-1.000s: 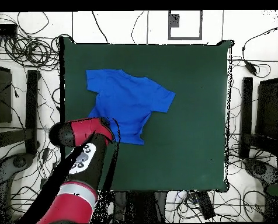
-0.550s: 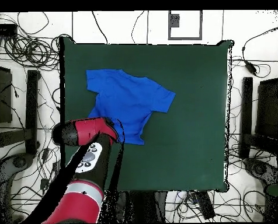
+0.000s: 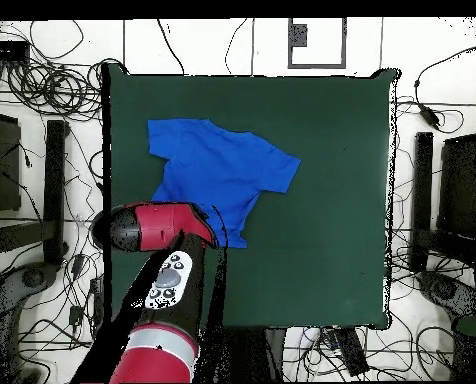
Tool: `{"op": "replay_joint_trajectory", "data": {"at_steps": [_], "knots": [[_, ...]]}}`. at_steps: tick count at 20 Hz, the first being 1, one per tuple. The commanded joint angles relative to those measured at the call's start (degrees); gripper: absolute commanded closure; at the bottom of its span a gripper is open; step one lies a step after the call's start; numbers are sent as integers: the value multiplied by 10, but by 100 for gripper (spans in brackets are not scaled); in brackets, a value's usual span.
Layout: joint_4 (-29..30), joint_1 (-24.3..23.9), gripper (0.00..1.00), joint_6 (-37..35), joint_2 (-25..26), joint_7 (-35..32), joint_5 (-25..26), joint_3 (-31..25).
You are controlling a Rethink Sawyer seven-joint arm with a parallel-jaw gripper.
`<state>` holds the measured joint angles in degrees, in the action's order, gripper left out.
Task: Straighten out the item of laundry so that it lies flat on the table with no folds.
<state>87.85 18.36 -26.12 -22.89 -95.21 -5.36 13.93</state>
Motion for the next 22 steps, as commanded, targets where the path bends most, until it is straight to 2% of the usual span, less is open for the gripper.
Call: {"op": "replay_joint_trajectory", "data": {"at_steps": [1, 6, 12, 22], "knots": [[41, -17, 0, -45, -35, -58, -2, -73], [57, -46, 0, -56, -58, -32, 8, -83], [104, -90, 0, -37, -90, 3, 32, -99], [135, -128, 0, 8, -90, 4, 84, -121]]}}
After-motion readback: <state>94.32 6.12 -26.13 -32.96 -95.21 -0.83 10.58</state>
